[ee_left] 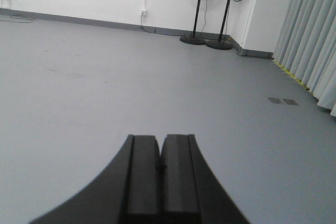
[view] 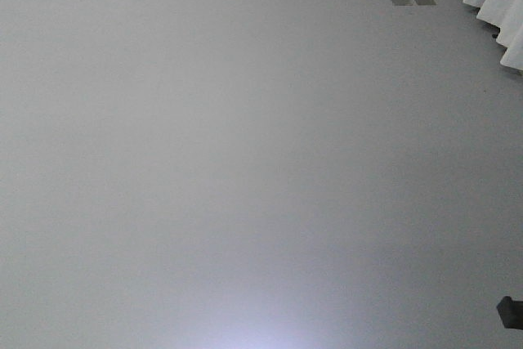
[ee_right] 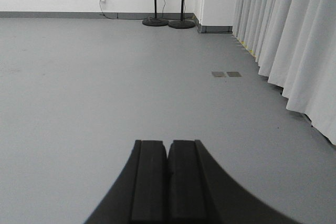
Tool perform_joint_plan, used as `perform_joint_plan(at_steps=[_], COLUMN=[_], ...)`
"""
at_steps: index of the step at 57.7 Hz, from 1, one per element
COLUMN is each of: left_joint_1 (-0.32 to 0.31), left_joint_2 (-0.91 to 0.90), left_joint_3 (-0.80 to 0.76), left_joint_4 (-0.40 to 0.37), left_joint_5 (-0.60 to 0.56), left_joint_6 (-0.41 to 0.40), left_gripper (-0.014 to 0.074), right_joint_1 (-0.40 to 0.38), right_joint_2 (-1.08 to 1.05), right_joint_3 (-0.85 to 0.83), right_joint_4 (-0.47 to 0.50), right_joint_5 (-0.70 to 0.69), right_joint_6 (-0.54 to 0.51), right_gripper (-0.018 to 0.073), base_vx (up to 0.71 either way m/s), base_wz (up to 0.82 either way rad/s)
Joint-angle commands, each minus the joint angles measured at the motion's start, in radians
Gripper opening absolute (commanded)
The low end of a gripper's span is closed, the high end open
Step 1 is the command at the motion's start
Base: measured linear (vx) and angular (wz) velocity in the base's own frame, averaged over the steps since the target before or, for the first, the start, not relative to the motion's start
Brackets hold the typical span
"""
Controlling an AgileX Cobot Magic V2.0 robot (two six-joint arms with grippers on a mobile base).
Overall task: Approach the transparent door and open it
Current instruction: 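Drive the base forward and turn toward the glass door area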
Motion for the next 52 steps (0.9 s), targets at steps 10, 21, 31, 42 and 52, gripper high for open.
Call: perform_joint_plan(at_steps=[10, 21, 31, 42, 52], left_joint_1=[-0.003, -0.003, -0.003, -0.003, -0.003], left_joint_2=[-0.002, -0.002, -0.002, -0.002, -0.002], left_joint_3=[0.023, 0.023, 0.023, 0.023, 0.023], left_joint_4=[-0.009, -0.009, -0.009, -0.009, -0.009], left_joint_5=[-0.078, -0.078, -0.078, -0.078, -0.078], left_joint_6=[-0.006, -0.006, -0.006, -0.006, -0.006], left_gripper=[-0.0006, -0.0006, -0.0006, -0.0006, -0.0006], right_joint_1=[0.002, 0.002, 0.002, 0.002, 0.002], right_joint_2=[-0.015, -0.015, -0.015, -0.015, -0.015], right_joint_3=[0.014, 0.014, 0.014, 0.014, 0.014], right_joint_4=[-0.004, -0.004, -0.004, -0.004, -0.004], right_joint_5=[-0.083, -0.083, -0.083, -0.083, -0.083], right_joint_6=[-0.006, -0.006, -0.006, -0.006, -0.006], right_gripper=[-0.0008, -0.0008, -0.0008, -0.0008, -0.0008], base_vx=[0.00, 0.00, 0.00, 0.03, 0.10], base_wz=[0.00, 0.00, 0.00, -0.01, 0.00])
